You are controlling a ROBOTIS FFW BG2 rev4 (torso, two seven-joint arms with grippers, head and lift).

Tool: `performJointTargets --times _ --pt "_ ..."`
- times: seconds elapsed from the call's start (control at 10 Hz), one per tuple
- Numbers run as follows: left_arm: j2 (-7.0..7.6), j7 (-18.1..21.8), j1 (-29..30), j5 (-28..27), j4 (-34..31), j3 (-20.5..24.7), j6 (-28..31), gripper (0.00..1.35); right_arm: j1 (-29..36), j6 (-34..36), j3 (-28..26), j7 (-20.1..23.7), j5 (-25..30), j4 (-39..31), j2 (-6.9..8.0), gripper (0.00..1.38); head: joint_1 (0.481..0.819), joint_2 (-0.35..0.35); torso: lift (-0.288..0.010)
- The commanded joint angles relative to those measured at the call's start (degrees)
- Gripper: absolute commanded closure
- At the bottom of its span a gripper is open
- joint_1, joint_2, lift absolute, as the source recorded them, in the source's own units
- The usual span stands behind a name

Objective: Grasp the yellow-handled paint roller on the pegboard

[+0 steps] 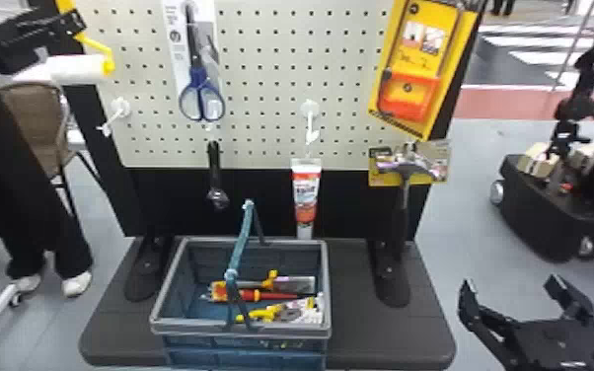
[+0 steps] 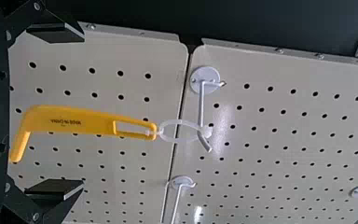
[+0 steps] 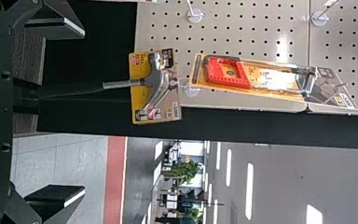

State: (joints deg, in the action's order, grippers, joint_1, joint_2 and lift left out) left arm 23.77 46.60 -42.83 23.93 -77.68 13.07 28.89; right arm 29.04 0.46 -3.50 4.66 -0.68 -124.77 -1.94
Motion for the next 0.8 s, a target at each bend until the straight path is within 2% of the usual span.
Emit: performJointTargets --times 0.0,0.1,0.2,0.4,0.5,0.6,0.7 --pt "0.23 2.53 -2.79 -0.64 4.62 -1.55 -0.06 0.19 -0.22 0.25 0.16 0.0 0.06 0.1 -0.17 0.12 0.549 0.0 -0.1" --pt "0.14 3.24 -3.77 -0.73 6.02 -2.34 0.38 0.2 -0.34 0.34 0.16 0.0 0.15 0.24 -0.26 0.12 0.549 0.0 -0.1" --pt "0.14 3.67 -4.63 -1.43 6.73 -2.96 0.56 0.29 -0.46 0.34 0.25 0.0 0.15 0.39 -0.26 0.12 0.549 0.0 -0.1" --pt "0.14 5.52 -6.6 -3.63 7.85 -3.4 1.79 0.54 -0.71 0.51 0.42 0.0 0.24 0.53 -0.44 0.12 0.549 0.0 -0.1" --pt "0.14 7.19 -7.95 -4.5 9.54 -3.93 2.31 0.78 -0.71 0.6 0.42 0.0 0.24 0.53 -0.52 0.12 0.549 0.0 -0.1" --pt "-0.13 7.89 -8.69 -4.77 10.24 -4.1 2.31 1.18 -0.83 0.69 0.42 0.0 0.33 0.67 -0.52 0.12 0.549 0.0 -0.1" --pt "-0.48 7.89 -8.82 -5.38 10.24 -4.01 2.49 1.2 -0.83 0.69 0.42 0.0 0.33 0.67 -0.52 0.12 0.549 0.0 -0.1"
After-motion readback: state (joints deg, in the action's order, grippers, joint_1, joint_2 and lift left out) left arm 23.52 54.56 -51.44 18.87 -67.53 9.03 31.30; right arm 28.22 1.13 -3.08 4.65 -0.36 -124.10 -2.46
